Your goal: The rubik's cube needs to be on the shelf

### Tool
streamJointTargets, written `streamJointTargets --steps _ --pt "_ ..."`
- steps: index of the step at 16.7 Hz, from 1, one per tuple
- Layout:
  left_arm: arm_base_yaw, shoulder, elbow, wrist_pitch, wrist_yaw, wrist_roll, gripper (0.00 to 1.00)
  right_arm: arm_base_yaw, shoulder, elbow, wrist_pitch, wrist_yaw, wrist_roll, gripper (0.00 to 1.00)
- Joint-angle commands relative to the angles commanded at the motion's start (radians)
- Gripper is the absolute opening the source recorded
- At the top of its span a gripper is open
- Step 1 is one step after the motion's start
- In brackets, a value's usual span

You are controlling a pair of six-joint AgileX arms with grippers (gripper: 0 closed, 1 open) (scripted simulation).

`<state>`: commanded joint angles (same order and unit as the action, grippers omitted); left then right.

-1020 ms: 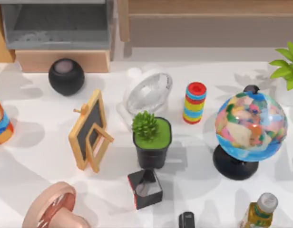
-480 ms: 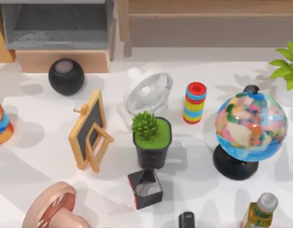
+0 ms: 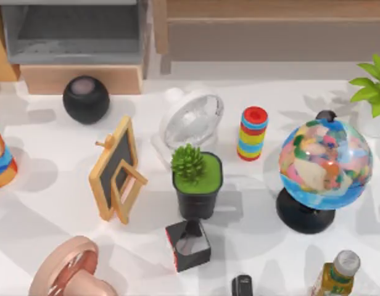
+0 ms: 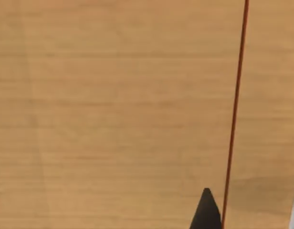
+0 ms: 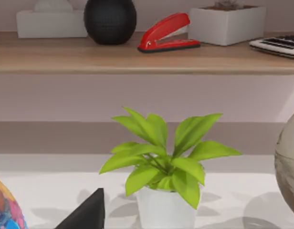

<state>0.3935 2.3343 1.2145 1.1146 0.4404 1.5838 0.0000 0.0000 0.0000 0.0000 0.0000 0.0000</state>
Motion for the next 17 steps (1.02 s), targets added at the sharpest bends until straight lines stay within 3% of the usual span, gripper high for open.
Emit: streamJointTargets --steps 2,3,12,17 --pt "0.000 0.000 0.000 0.000 0.000 0.000 0.02 0.000 0.000 0.000 0.000 0.000 0.000 1.00" --pt "0.000 0.000 0.000 0.000 0.000 0.000 0.00 0.000 0.000 0.000 0.000 0.000 0.000 1.00" --pt "0.005 0.007 -0.004 -0.006 0.001 -0.005 0.00 0.000 0.000 0.000 0.000 0.000 0.000 1.00" --pt "0.038 -0.058 -0.146 0.066 0.038 -0.003 0.00 0.000 0.000 0.000 0.000 0.000 0.000 1.00"
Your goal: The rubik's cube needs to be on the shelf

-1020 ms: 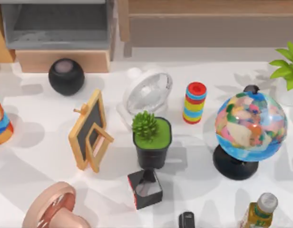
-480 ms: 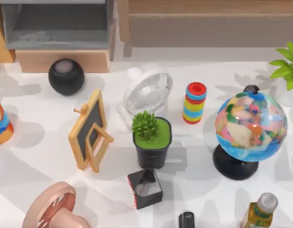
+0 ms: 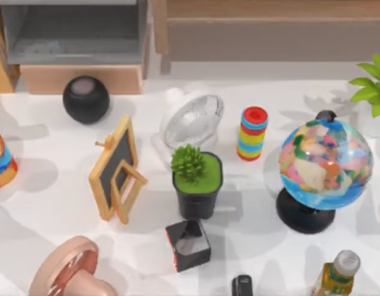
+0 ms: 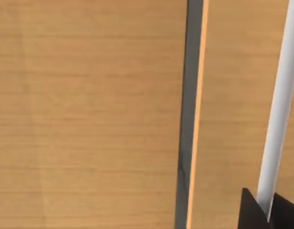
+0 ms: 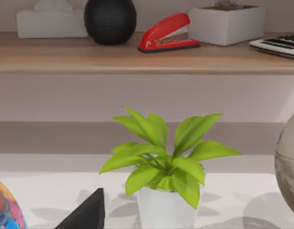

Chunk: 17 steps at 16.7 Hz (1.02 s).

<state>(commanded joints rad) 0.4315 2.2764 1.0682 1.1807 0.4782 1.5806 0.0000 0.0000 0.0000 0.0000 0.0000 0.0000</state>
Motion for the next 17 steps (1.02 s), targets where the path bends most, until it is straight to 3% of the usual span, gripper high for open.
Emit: streamJointTargets --steps 4,10,17 --pt "0.034 -0.057 -0.125 0.069 0.030 0.002 0.00 0.000 0.000 0.000 0.000 0.000 0.000 1.00" --pt "0.043 -0.069 -0.144 0.085 0.043 0.002 0.00 0.000 0.000 0.000 0.000 0.000 0.000 1.00" --pt "0.121 -0.153 -0.366 0.197 0.115 0.005 0.00 0.000 0.000 0.000 0.000 0.000 0.000 1.00"
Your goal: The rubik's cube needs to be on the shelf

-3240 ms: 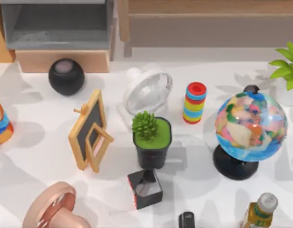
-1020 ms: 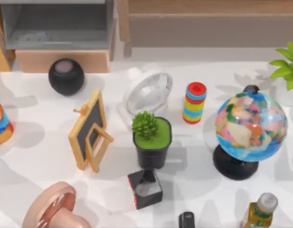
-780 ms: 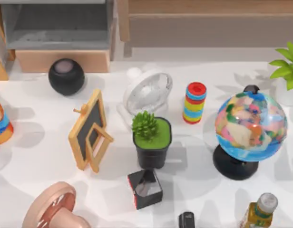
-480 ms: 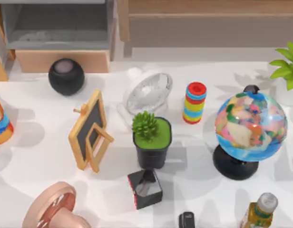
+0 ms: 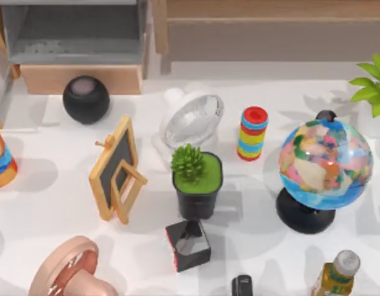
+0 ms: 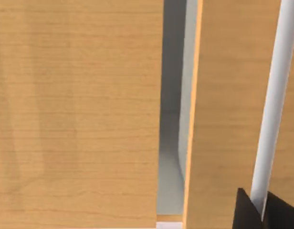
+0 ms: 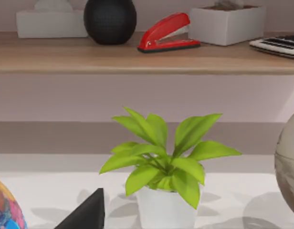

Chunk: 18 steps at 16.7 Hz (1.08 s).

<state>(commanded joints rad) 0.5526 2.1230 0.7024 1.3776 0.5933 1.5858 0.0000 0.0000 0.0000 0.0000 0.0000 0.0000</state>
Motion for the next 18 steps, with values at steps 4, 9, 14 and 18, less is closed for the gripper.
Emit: streamJointTargets --steps 4,9,14,18 --pt "-0.001 -0.003 -0.002 0.006 0.004 0.002 0.00 0.000 0.000 0.000 0.000 0.000 0.000 1.00" --pt "0.061 -0.045 -0.111 0.066 0.065 0.008 0.00 0.000 0.000 0.000 0.000 0.000 0.000 1.00" --pt "0.126 -0.088 -0.217 0.129 0.130 0.010 0.00 0.000 0.000 0.000 0.000 0.000 0.000 1.00" --pt "0.126 -0.088 -0.217 0.129 0.130 0.010 0.08 0.000 0.000 0.000 0.000 0.000 0.000 1.00"
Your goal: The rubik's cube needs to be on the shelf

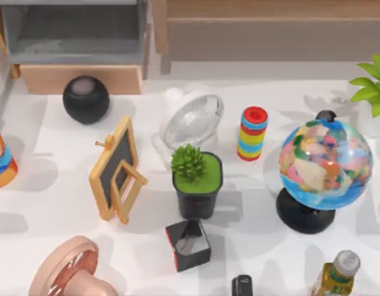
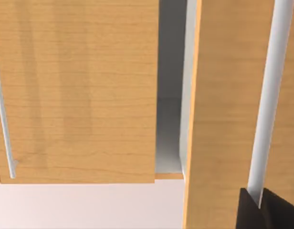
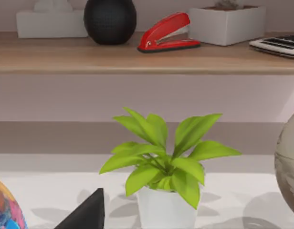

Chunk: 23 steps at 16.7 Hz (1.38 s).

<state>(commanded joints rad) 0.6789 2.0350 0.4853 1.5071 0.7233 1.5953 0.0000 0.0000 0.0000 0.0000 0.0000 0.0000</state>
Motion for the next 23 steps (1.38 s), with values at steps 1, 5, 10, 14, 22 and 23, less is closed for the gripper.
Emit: streamJointTargets --steps 1,5,10,14,22,23 --pt "0.000 0.000 0.000 0.000 0.000 0.000 0.15 0.000 0.000 0.000 0.000 0.000 0.000 1.00" --pt "0.000 0.000 0.000 0.000 0.000 0.000 0.45 0.000 0.000 0.000 0.000 0.000 0.000 1.00" --pt "0.000 0.000 0.000 0.000 0.000 0.000 0.83 0.000 0.000 0.000 0.000 0.000 0.000 1.00" --pt "0.000 0.000 0.000 0.000 0.000 0.000 1.00 0.000 0.000 0.000 0.000 0.000 0.000 1.00" --pt "0.001 -0.001 -0.002 0.002 0.002 0.001 1.00 0.000 0.000 0.000 0.000 0.000 0.000 1.00" --pt "0.009 -0.004 -0.011 0.008 0.010 0.002 1.00 0.000 0.000 0.000 0.000 0.000 0.000 1.00"
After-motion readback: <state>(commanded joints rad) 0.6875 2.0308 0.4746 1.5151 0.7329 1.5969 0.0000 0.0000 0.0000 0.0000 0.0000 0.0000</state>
